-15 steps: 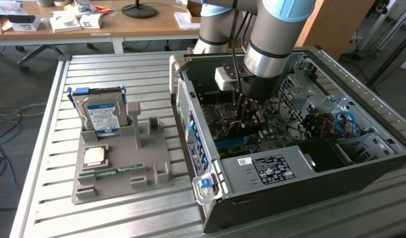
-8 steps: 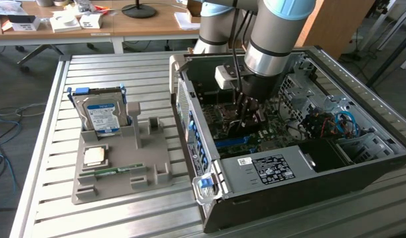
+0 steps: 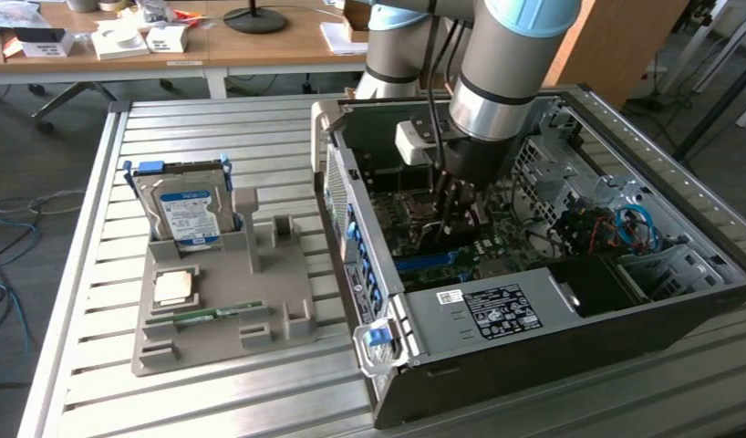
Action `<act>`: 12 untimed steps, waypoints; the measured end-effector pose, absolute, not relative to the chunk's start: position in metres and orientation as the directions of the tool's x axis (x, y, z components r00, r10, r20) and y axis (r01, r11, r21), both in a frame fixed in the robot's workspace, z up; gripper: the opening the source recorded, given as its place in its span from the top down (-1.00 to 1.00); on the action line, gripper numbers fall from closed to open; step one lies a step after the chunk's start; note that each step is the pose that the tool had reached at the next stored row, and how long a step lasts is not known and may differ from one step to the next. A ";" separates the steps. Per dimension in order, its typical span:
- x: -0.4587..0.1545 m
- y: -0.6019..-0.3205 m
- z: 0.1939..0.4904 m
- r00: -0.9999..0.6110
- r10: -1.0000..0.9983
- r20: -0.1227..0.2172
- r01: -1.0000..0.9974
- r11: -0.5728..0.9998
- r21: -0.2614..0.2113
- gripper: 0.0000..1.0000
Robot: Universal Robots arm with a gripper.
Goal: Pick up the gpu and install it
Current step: 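Insert the gpu into the slot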
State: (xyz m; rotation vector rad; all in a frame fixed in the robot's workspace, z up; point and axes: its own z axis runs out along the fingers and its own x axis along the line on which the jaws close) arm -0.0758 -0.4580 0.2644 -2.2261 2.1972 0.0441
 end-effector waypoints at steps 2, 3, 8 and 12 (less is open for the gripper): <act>-0.076 -0.459 0.264 0.012 -0.999 -0.030 -1.000 -0.013 0.010 0.47; -0.076 -0.460 0.264 0.012 -0.999 -0.030 -1.000 -0.013 0.010 0.47; -0.076 -0.462 0.264 0.012 -0.999 -0.030 -1.000 -0.012 0.010 0.47; -0.076 -0.462 0.264 0.012 -0.999 -0.030 -1.000 -0.013 0.010 0.47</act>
